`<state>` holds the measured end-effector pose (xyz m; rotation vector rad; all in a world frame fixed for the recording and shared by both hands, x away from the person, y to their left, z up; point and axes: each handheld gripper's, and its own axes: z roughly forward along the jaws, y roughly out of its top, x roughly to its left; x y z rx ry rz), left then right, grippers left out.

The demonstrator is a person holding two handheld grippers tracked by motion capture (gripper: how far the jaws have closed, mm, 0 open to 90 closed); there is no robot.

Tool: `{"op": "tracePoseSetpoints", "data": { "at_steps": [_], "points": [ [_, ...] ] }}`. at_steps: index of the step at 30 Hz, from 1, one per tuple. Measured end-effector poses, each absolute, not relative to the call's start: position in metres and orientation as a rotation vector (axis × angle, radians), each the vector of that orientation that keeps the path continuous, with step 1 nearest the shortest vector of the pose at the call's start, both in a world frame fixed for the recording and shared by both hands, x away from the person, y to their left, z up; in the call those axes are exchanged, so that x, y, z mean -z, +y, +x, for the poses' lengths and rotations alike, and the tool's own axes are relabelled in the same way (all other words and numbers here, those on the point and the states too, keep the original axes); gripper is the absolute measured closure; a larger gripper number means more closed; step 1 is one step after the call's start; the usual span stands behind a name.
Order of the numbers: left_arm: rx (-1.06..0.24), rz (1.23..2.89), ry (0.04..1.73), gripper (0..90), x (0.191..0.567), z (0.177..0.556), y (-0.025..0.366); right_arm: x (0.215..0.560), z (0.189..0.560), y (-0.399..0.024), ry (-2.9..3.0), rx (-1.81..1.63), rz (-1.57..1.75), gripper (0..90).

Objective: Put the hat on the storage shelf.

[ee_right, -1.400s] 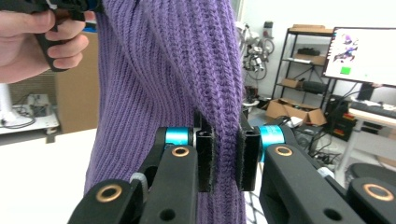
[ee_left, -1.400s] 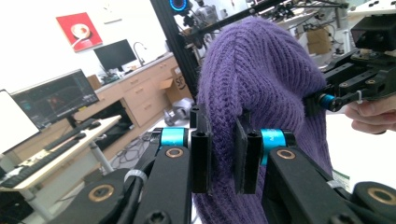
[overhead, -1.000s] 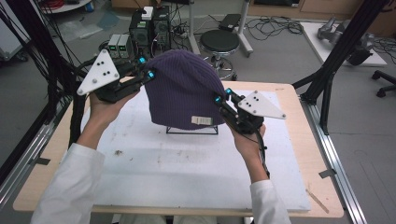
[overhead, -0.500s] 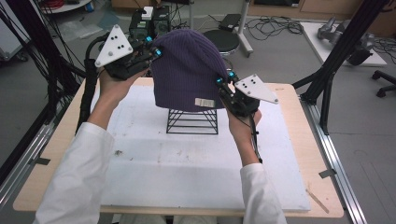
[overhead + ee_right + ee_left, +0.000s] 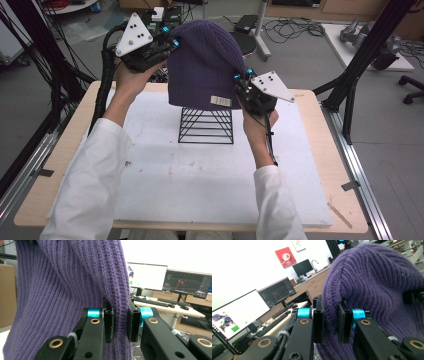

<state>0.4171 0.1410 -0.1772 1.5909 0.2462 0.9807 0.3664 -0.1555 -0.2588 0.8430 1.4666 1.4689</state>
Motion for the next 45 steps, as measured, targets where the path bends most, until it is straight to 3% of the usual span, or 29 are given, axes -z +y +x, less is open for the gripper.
{"op": "tracePoseSetpoints", "data": {
  "at_steps": [25,34,45],
  "points": [
    [-1.048,1.599,0.258,75.9,0.187,0.431,0.141,0.259,0.387,-0.149,1.482,-1.386,0.867,79.6],
    [-1.176,1.652,0.273,76.2,0.201,0.439,0.136,0.269,0.398,-0.136,1.482,-1.268,0.898,79.7],
    [-1.223,1.623,0.261,76.2,0.21,0.449,0.137,0.268,0.41,-0.133,1.452,-1.212,0.908,79.6]
  ]
}}
